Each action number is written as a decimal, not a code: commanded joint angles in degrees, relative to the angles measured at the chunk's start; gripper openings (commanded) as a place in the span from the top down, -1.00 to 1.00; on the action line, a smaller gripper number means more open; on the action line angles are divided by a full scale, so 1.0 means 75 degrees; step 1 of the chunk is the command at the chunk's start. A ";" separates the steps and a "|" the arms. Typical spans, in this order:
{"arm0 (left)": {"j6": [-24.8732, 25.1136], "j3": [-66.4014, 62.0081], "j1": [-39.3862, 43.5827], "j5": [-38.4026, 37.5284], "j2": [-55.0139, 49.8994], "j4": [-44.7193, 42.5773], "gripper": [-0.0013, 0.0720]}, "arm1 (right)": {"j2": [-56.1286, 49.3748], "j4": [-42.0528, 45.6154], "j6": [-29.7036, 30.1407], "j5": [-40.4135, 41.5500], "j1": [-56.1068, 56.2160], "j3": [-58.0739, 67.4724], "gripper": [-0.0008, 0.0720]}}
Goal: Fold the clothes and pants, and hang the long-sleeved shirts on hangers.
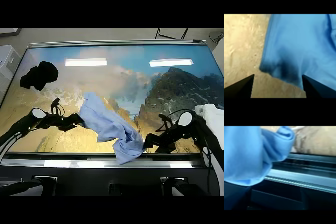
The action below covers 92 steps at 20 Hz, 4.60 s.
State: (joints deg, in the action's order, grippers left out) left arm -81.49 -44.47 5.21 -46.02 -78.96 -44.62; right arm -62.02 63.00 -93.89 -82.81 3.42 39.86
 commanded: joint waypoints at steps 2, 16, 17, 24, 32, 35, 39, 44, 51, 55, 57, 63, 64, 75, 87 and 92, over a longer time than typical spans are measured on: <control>0.0117 0.0067 0.0592 0.1239 -0.0353 0.0388 -0.90 | 0.0557 -0.1373 0.0530 0.0775 0.0015 -0.0944 -0.90; 0.0070 0.0050 0.0737 0.0941 0.0487 0.0382 0.89 | 0.0755 -0.2984 0.0781 0.2873 0.0015 -0.2809 0.63; 0.0073 0.0050 0.0734 0.0941 0.0659 0.0379 0.89 | 0.0755 -0.2970 0.0793 0.2871 0.0015 -0.2806 0.86; 0.0076 -0.1145 -0.0023 0.1110 0.3107 -0.0831 0.89 | 0.1020 -0.1134 0.0918 0.2192 -0.0023 0.1008 0.86; 0.0064 -0.2967 -0.2025 0.1300 0.6747 -0.0831 0.89 | 0.1542 0.2279 -0.0283 0.2087 -0.0023 0.7443 0.86; 0.0067 -0.2967 -0.2159 0.0944 0.7600 -0.0831 0.89 | 0.2136 0.2314 -0.0280 0.2025 -0.0023 0.7466 0.86; 0.0070 -0.2949 -0.2159 -0.0510 0.7892 -0.0857 0.89 | 0.2667 0.2363 -0.0274 0.2492 -0.0023 0.7466 0.85; 0.0041 -0.0615 -0.2157 -0.3019 0.7845 -0.0901 0.89 | 0.1778 0.2672 -0.0268 0.0831 -0.0023 0.7294 0.85; -0.0070 0.3652 -0.2157 -0.0318 0.7128 0.0764 0.89 | -0.1644 0.1137 -0.0950 0.2617 -0.0015 0.5132 0.85; 0.0009 0.3319 -0.2159 0.1699 0.6035 0.1125 0.89 | -0.3398 -0.1096 -0.1081 0.2929 -0.0015 0.5129 0.85; 0.0076 0.2952 -0.2159 0.2500 0.5377 0.1125 0.89 | -0.3724 -0.1341 -0.1078 0.3051 -0.0015 0.5129 0.85; 0.0621 0.1297 -0.2200 0.0863 0.3177 0.0930 -0.49 | -0.3698 -0.1137 0.0216 0.2961 -0.0017 0.5438 0.85; 0.0758 0.0935 -0.2259 -0.0277 0.2847 0.0490 -0.51 | -0.3698 -0.0912 0.0644 0.2489 -0.0017 0.5546 0.85; -0.0003 0.2783 0.0953 -0.0685 0.2203 0.2025 -0.40 | -0.3707 -0.0050 0.0804 0.0452 0.0009 0.5537 0.85; -0.0606 0.2582 0.4232 0.3509 0.0927 0.4494 0.90 | -0.3707 -0.0076 0.0749 0.0061 0.0009 0.5537 0.85; 0.1212 0.1259 0.3217 0.3246 0.2063 0.3899 0.90 | -0.3200 0.0038 0.1562 -0.0163 -0.0009 0.5616 0.86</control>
State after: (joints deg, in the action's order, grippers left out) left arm -78.98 -29.80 33.21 -22.04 -68.12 -13.41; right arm -88.36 62.59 -86.65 -83.57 3.40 81.54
